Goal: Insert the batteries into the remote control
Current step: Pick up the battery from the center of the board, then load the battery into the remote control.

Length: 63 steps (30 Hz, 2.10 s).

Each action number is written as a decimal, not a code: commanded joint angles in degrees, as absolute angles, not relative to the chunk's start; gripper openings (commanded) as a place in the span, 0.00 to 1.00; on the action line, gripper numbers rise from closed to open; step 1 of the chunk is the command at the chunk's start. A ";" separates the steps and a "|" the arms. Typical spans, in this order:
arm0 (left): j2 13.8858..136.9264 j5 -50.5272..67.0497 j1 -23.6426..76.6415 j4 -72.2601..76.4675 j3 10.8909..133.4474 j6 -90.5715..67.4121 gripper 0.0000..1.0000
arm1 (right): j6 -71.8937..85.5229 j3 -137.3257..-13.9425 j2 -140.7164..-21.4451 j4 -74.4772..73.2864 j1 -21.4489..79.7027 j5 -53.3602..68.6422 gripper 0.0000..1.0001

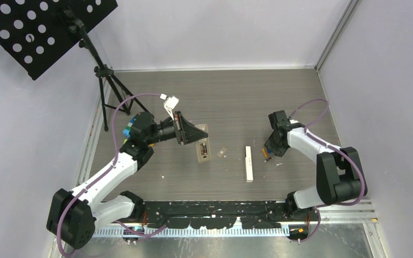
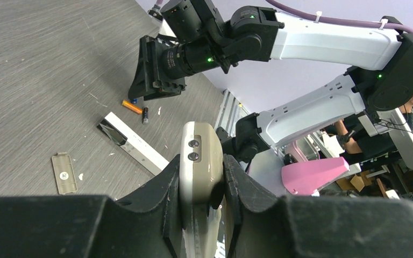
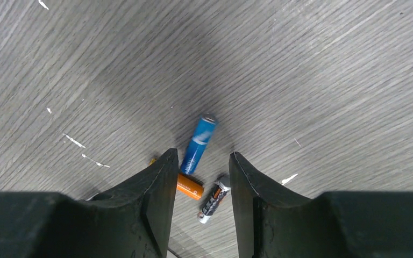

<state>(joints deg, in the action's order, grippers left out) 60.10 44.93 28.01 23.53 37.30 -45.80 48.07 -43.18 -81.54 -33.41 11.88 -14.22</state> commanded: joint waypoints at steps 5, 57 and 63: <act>59.91 45.29 27.86 26.88 37.25 -45.62 0.00 | 48.97 -44.02 -85.03 -30.33 11.51 -15.81 0.33; 83.16 40.69 27.86 44.92 34.50 -74.44 0.00 | 30.31 -66.18 -71.05 -31.11 49.74 4.85 0.13; 82.64 39.85 27.86 45.09 34.20 -74.66 0.00 | 30.07 -66.31 -72.19 -31.67 49.92 5.39 0.15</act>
<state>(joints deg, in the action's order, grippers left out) 83.15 40.12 28.01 40.73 34.54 -73.76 31.24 -63.96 -71.83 -32.23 49.56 4.67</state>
